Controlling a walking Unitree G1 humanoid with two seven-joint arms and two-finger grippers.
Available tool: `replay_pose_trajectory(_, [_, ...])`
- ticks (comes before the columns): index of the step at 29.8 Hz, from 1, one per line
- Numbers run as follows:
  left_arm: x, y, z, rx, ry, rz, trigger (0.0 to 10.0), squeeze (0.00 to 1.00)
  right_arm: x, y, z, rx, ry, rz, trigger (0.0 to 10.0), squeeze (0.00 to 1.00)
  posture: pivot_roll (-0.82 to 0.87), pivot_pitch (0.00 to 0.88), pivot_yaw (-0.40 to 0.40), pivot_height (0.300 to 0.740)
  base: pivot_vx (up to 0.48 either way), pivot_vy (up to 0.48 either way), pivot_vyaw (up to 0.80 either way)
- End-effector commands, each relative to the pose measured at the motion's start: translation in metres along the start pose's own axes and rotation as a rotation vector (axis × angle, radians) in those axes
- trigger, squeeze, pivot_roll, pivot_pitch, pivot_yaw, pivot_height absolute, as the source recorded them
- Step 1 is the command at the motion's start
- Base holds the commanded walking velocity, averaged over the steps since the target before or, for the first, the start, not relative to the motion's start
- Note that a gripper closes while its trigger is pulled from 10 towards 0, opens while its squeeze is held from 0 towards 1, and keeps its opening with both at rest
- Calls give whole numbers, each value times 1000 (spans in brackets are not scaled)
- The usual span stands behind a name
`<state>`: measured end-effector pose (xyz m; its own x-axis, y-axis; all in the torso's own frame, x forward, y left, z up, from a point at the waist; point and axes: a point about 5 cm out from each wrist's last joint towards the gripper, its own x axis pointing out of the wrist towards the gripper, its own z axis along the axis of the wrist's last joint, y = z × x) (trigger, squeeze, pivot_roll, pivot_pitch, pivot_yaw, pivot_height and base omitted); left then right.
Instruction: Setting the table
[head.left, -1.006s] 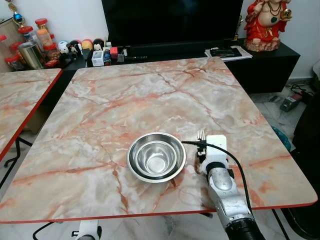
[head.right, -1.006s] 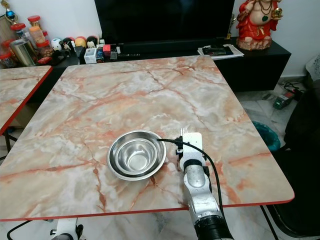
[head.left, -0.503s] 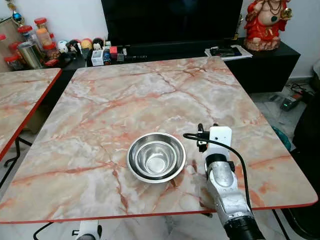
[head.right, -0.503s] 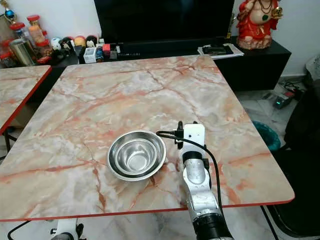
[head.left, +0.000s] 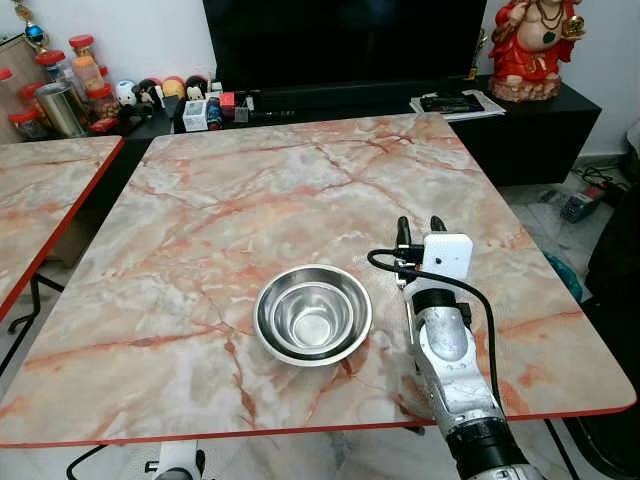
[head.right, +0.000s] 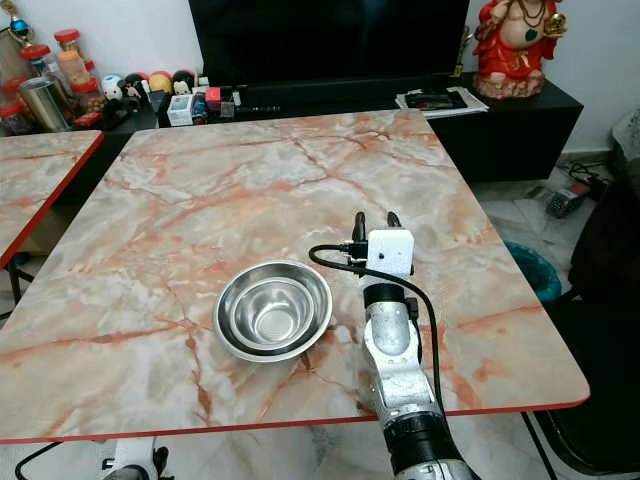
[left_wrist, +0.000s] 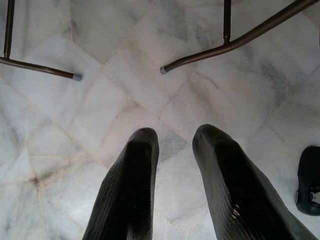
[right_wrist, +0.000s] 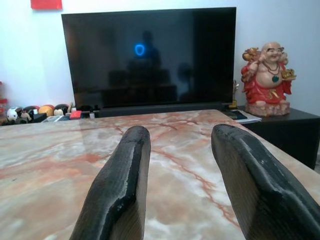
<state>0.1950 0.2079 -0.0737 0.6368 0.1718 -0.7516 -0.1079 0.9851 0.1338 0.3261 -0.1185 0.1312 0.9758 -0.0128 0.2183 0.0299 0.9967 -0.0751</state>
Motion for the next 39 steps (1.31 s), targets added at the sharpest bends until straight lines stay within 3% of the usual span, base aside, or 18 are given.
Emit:
replay_pose_trajectory(1, [0,4,1,-9,-6,16,10000,0,3,5,5,-1,-25,20,10000,0,-25,0,60,740,0,375,0])
replay_pose_trajectory(24, [0,2,0,-30,-8,19,10000,0,5,8,7,1,-48,48,10000,0,-27,0,48,740,0,431,0])
replay_pose_trajectory(39, [0,5,1,-22,-13,21,10000,0,3,21,4,15,-37,109,10000,0,-18,0,48,740,0,476,0])
